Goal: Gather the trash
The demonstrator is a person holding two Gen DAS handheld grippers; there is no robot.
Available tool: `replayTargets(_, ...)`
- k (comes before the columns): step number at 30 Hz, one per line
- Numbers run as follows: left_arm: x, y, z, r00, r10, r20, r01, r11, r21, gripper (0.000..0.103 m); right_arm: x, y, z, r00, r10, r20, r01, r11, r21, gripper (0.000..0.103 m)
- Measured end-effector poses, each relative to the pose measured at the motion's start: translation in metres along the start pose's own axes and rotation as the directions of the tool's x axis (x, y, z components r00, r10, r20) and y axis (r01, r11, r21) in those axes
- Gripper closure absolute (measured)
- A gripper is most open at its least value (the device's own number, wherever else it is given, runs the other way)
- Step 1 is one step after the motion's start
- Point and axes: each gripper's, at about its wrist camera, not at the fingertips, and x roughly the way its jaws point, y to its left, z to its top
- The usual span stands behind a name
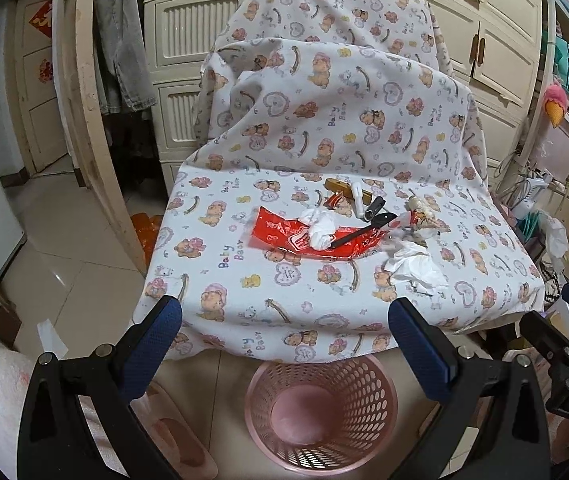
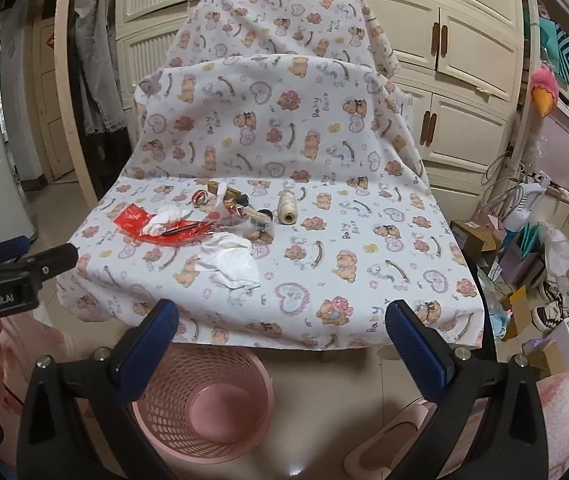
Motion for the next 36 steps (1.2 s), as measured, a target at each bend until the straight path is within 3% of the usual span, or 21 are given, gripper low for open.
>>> replayTargets(8,0.008,-0.002,0.001,0.999,0.015,-0.030,-0.014,1.000,0.008,0.001,0.002,-0.006,0.003,1.000,-0.003,-0.005,0.004,1.000,0.026,0.000)
replayTargets(36,-0.002,0.006,0.000,0.998,0.057,0.032,-0.057,0.998,-0.006,0.001,-0.002,0.001,0.001,0.999,-0.032,0.022,0.033,0.999,-0.013,0.000)
